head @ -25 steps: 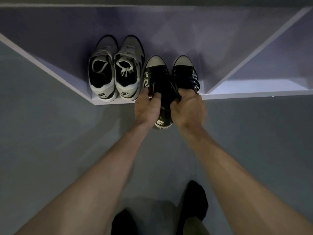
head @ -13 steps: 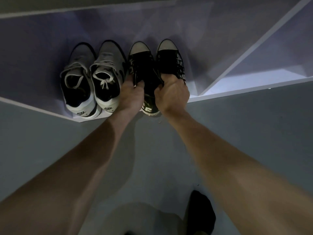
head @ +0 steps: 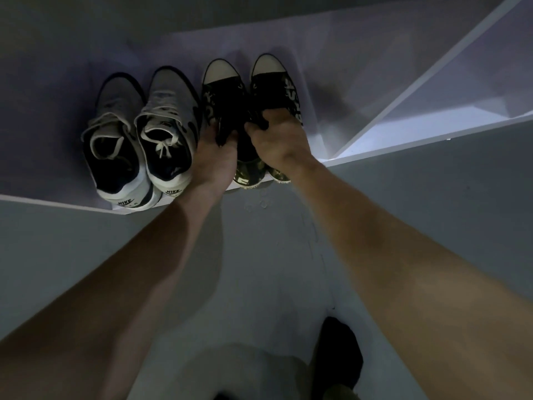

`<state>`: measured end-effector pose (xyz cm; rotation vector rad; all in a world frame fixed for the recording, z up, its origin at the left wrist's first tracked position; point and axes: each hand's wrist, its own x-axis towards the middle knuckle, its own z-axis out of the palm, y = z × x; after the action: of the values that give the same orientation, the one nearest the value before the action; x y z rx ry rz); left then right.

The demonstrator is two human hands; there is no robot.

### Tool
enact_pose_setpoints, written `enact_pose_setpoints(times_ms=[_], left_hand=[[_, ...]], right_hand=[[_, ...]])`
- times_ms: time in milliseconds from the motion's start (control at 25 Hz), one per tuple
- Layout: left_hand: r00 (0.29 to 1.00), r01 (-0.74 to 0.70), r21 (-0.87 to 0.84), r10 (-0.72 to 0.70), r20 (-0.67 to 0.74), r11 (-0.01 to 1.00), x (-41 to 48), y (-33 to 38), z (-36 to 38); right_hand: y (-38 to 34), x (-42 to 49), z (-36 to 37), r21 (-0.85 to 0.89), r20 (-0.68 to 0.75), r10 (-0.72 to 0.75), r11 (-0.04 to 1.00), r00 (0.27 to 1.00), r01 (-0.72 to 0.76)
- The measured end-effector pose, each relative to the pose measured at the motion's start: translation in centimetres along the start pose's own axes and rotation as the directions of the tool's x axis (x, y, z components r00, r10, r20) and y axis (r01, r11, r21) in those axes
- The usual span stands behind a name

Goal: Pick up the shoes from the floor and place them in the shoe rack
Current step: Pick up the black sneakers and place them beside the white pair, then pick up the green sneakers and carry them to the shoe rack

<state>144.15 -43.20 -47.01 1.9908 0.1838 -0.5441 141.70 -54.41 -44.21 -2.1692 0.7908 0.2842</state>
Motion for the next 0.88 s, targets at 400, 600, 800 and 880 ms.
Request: enact_pose_setpoints(times_ms=[400,600,800,880], left_hand=[[0.98,0.193,-0.158,-0.197,-0.012,0.968,-8.3,1.4,-0.5],[0.905,0.413,-0.008,-0.409,0.12,0.911,-20.5,3.0,-2.6],[0.903,0.318,0.131,-0.342,0.26,0.939,-29.9,6.7,-3.6],[0.889,0.252,0.146,-0.288,0.356,0.957,-32.8,7.9,-2.8]], right_hand=[[1.5,-9.9,-2.1,0.515,-0.21,0.106,0.857,0.972,0.018],[4.2,-22.0,-5.3,0.667,0.001,0.435,0.67,0.901,-0.325],[6.3,-33.8,-9.7,0.615,0.047,0.548,0.643,0.835,-0.456],[7.0,-36.9,-10.2,0.677,0.064,0.589,0.567,0.806,-0.468]])
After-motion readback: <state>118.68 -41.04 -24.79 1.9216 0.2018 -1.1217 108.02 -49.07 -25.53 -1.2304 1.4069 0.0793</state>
